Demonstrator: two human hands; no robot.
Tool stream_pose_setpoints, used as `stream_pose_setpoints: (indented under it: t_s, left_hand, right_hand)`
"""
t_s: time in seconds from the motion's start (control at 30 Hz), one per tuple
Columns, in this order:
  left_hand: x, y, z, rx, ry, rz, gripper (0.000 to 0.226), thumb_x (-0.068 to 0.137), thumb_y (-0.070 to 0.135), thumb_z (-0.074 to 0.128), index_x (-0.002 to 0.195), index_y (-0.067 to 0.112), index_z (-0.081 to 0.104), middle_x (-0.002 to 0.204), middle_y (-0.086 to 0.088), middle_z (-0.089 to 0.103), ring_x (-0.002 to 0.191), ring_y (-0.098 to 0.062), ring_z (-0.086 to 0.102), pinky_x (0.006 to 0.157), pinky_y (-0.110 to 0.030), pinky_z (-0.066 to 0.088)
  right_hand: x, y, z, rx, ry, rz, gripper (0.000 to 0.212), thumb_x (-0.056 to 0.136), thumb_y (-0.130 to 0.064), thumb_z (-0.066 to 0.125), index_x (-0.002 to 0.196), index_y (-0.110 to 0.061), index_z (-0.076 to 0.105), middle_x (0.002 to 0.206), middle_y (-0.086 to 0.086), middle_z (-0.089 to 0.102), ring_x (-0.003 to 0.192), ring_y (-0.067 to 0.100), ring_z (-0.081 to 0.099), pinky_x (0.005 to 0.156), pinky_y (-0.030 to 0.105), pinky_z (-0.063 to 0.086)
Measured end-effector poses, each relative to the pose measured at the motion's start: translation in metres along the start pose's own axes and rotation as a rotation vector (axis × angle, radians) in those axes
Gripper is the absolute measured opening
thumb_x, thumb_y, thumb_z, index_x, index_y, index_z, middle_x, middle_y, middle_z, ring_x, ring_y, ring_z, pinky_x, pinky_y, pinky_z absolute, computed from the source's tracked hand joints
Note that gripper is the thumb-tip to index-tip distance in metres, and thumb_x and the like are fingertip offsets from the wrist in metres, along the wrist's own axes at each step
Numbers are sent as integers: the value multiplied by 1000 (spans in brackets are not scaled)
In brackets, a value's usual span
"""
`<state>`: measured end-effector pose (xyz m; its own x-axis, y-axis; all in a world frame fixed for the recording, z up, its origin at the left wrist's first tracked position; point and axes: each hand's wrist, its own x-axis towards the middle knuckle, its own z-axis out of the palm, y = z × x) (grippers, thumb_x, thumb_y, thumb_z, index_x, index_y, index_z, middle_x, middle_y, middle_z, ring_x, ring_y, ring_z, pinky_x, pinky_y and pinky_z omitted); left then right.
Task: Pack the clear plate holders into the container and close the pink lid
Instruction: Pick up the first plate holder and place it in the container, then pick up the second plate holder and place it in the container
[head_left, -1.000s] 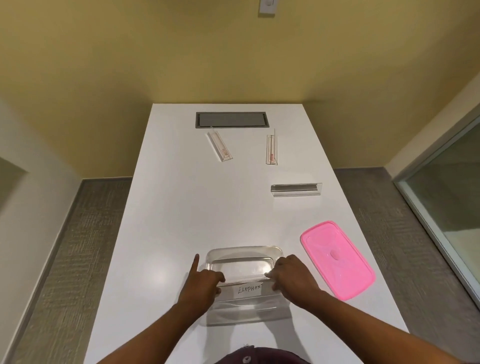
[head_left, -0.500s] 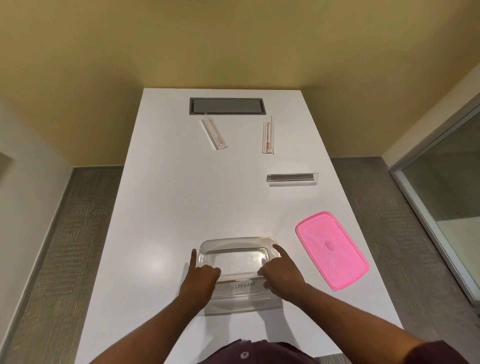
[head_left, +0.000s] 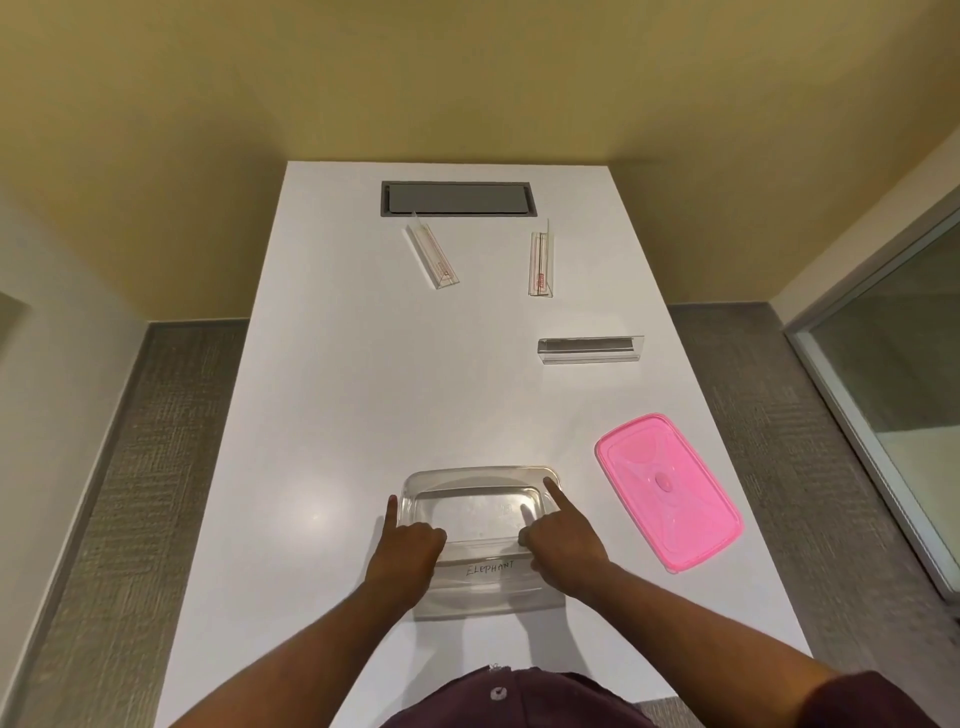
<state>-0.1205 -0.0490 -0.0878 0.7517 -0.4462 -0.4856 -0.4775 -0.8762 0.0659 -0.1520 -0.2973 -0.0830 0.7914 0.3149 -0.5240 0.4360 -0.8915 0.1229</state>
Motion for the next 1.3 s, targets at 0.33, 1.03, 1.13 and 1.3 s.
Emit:
stream_pose_setpoints:
  t_s: [0.33, 1.03, 1.13, 1.3]
  left_hand:
    - [-3, -2, 1, -68, -23, 22, 24, 92, 12, 54, 115, 17, 59, 110, -2, 67, 110, -23, 63, 123, -58, -11]
    - [101, 2, -101, -729, 485, -91, 12, 92, 26, 63, 85, 20, 72, 80, 8, 73, 81, -16, 64, 74, -32, 51]
    - [147, 9, -119, -923, 387, -237, 12, 90, 22, 64, 85, 16, 73, 82, 3, 75, 81, -18, 70, 74, -28, 51]
    - [219, 27, -154, -1197, 205, -360, 18, 90, 12, 58, 94, 5, 74, 98, -12, 77, 98, -34, 71, 94, -44, 56]
  right_hand:
    - [-2, 0, -1, 76, 56, -14, 31, 87, -39, 74, 110, -19, 74, 83, 8, 78, 88, 27, 76, 118, 40, -28]
    - [44, 100, -53, 1177, 594, 502, 25, 97, -38, 67, 79, -23, 76, 70, -14, 77, 67, -3, 69, 67, 24, 53]
    - [65, 149, -54, 1188, 566, 597, 26, 97, -36, 66, 82, -19, 77, 77, -9, 78, 71, 3, 69, 71, 29, 53]
    - [97, 240, -47, 1159, 551, 807, 25, 93, -31, 62, 71, -19, 65, 70, -6, 64, 76, 21, 62, 66, 32, 45]
